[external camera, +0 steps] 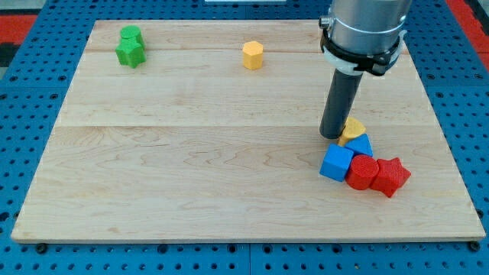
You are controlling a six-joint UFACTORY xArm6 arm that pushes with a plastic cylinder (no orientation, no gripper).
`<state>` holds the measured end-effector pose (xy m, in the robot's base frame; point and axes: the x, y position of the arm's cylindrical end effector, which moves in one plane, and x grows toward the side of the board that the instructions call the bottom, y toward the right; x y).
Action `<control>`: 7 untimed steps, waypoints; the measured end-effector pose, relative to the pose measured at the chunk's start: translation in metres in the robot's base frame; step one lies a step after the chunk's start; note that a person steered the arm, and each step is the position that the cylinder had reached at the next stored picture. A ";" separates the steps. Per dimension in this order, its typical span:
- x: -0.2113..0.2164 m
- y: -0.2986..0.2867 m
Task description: Move your arm towards the green star
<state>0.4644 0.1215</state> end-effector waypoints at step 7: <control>-0.058 -0.160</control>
